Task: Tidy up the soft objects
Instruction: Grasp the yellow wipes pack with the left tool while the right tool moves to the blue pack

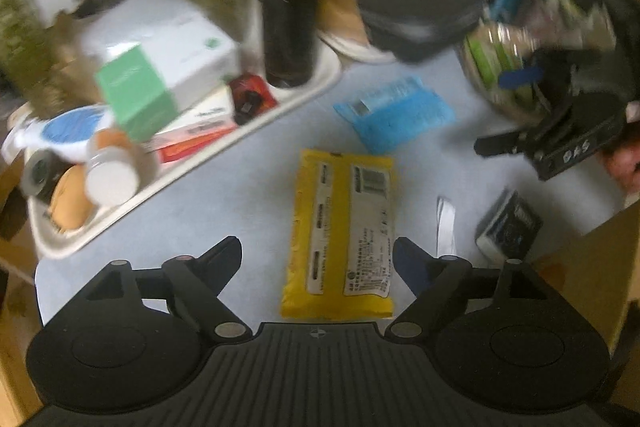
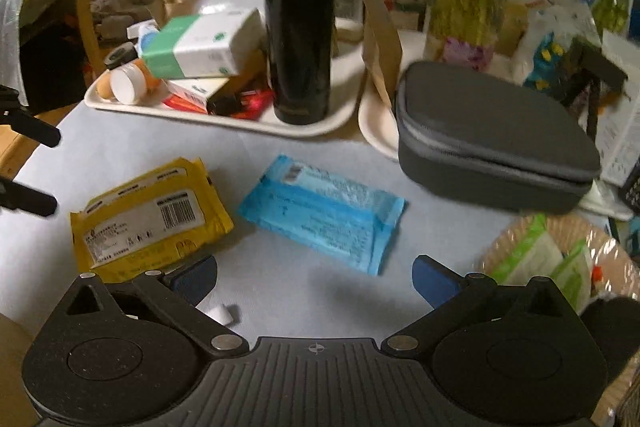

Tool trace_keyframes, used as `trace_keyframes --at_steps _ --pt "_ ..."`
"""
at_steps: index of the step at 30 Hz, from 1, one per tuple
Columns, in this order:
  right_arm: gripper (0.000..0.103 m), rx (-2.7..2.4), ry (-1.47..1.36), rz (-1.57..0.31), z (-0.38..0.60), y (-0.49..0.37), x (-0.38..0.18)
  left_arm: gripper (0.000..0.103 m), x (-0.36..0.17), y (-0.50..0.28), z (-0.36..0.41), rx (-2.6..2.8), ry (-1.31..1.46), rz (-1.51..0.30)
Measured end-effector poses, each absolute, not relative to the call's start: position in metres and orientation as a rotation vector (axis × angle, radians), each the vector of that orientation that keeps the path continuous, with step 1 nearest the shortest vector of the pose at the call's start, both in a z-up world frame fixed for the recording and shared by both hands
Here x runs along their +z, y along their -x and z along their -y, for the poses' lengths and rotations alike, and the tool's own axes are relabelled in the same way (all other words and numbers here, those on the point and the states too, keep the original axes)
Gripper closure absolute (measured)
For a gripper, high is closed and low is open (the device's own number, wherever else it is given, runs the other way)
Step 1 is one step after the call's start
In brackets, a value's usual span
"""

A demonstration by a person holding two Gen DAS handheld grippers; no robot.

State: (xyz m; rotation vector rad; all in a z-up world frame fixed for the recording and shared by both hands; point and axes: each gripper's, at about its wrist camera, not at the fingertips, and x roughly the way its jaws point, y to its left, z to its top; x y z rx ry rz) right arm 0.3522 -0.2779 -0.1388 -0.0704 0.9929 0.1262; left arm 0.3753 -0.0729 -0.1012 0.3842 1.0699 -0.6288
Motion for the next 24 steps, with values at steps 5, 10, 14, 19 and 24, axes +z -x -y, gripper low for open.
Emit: trace_keyframes --at_steps 5,10,14,19,24 --pt "0.0 0.12 0.105 -0.988 0.279 -0.349 -0.14 0.017 -0.127 -0.39 0.105 -0.628 -0.491 -1.174" --pt "0.0 0.132 0.033 -0.988 0.287 -0.35 -0.14 0.016 -0.154 -0.404 0.123 -0.613 -0.514 -1.256" --pt "0.0 0.111 -0.001 -0.97 0.293 -0.351 -0.138 0.015 -0.171 -0.411 0.132 -0.596 -0.552 -1.307" --pt "0.0 0.086 -0.003 -0.958 0.297 -0.353 -0.139 0.012 -0.191 -0.416 0.134 -0.574 -0.524 -1.357" --pt "0.0 0.086 -0.007 -0.949 0.298 -0.355 -0.141 0.017 -0.19 -0.412 0.13 -0.56 -0.494 -1.325"
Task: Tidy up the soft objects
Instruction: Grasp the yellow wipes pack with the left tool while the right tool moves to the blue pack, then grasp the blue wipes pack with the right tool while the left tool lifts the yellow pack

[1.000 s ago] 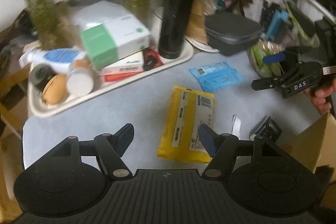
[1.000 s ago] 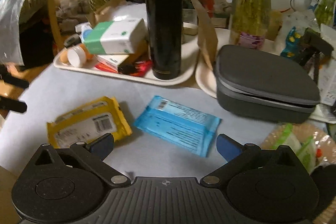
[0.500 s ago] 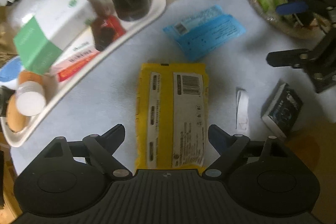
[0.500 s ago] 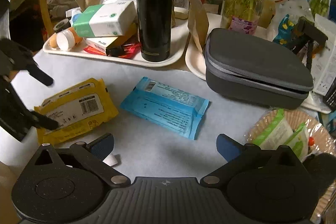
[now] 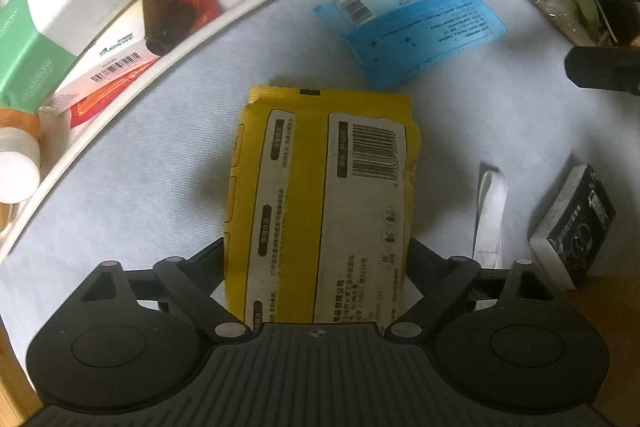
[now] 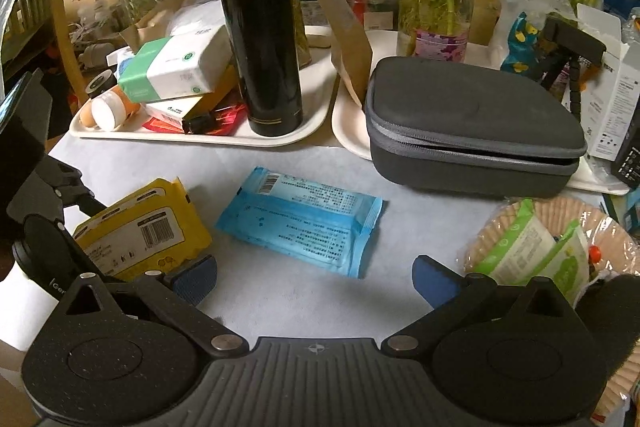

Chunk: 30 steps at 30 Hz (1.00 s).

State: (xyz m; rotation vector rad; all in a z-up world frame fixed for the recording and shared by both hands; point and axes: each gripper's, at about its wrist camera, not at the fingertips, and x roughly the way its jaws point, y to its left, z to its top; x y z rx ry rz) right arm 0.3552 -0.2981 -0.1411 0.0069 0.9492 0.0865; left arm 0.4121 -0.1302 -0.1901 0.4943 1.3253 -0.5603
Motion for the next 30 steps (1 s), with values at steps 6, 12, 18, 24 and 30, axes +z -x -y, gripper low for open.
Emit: trace_keyframes --at_steps 6,12,18,24,30 --pt "0.0 0.109 0.038 -0.934 0.294 -0.356 -0.147 0.041 -0.179 -0.413 0.12 -0.541 -0.478 -1.309" --pt "0.0 0.145 0.158 -0.89 0.283 -0.354 -0.155 0.042 -0.171 -0.416 0.107 -0.502 -0.458 -1.287" --pt "0.0 0.173 0.255 -0.871 0.269 -0.364 -0.173 0.042 -0.15 -0.411 0.085 -0.499 -0.406 -1.237" --pt "0.0 0.193 0.356 -0.859 0.255 -0.383 -0.194 0.042 -0.127 -0.405 0.065 -0.48 -0.347 -1.17" --pt "0.001 0.217 0.404 -0.872 0.247 -0.402 -0.211 0.042 -0.108 -0.401 0.052 -0.514 -0.283 -1.102"
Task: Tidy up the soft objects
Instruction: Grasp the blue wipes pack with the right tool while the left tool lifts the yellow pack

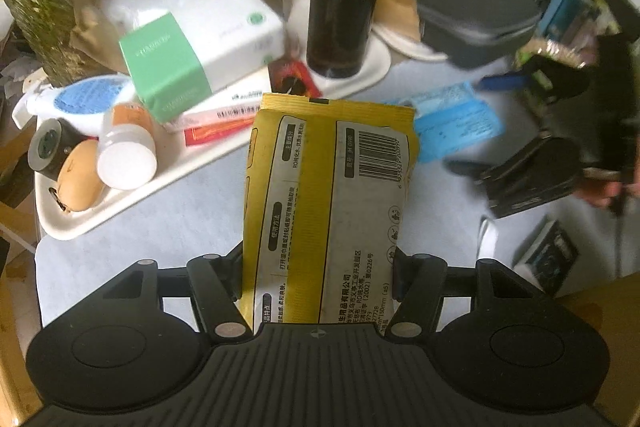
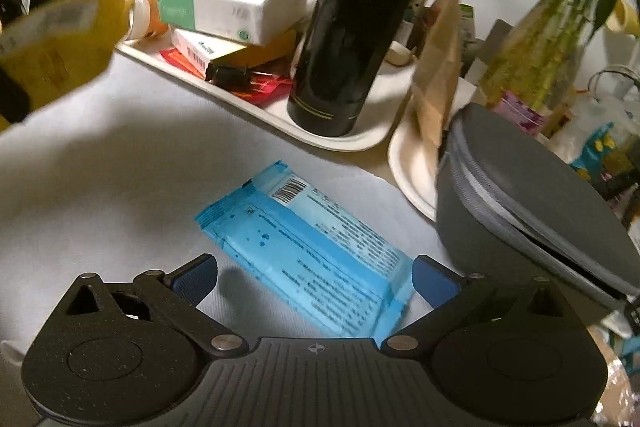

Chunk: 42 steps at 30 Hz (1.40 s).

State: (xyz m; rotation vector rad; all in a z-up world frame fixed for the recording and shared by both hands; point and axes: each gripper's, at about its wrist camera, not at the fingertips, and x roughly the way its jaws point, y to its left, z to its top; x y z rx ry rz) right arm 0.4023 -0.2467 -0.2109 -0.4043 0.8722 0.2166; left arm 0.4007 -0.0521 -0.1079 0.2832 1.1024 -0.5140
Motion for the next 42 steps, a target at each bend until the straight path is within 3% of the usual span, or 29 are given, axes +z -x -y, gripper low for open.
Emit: trace_keyframes --at_steps 14,22,30,37,42 --pt "0.001 0.255 0.132 -0.905 0.279 -0.44 -0.225 0.042 -0.087 -0.38 0.037 -0.551 -0.222 -1.015" --pt "0.024 0.265 0.149 -0.98 0.271 -0.426 -0.213 0.042 -0.086 -0.376 0.032 -0.531 -0.201 -1.004" --pt "0.025 0.244 0.155 -0.948 0.264 -0.428 -0.214 0.042 -0.09 -0.37 0.022 -0.506 -0.194 -1.028" --pt "0.038 0.252 0.135 -0.938 0.267 -0.425 -0.21 0.042 -0.084 -0.367 0.013 -0.488 -0.167 -1.023" --pt "0.039 0.238 0.137 -0.946 0.268 -0.414 -0.19 0.042 -0.071 -0.362 0.007 -0.451 -0.146 -0.999"
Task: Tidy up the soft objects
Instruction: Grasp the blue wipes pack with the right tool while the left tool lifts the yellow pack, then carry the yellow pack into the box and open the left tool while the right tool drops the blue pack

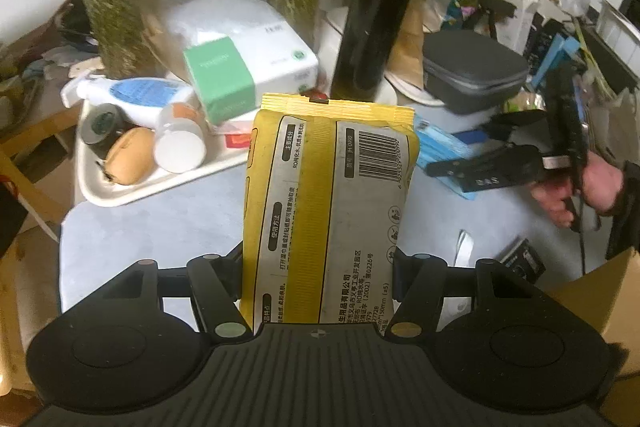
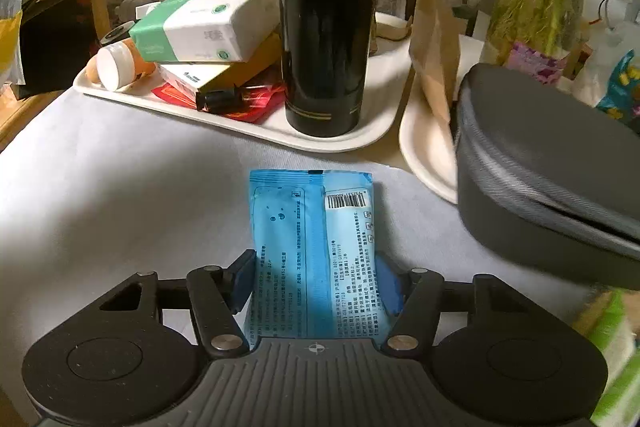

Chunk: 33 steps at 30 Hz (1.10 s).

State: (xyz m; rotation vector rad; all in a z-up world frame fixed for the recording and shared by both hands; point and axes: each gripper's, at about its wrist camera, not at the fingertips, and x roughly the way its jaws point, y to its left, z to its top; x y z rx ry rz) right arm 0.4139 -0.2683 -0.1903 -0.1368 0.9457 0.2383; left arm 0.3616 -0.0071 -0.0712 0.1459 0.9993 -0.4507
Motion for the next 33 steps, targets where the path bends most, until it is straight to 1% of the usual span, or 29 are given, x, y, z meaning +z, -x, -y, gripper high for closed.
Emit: trace_keyframes --at_steps 7,18,33 --pt "0.039 0.242 0.132 -0.886 0.263 -0.378 -0.126 0.042 -0.05 -0.348 -0.004 -0.387 -0.118 -0.976" --pt "0.039 0.209 0.101 -0.855 0.25 -0.317 -0.043 0.042 -0.007 -0.309 -0.007 -0.36 -0.105 -0.919" --pt "0.039 0.203 0.062 -0.799 0.237 -0.239 0.033 0.042 0.048 -0.239 0.015 -0.411 -0.097 -0.866"
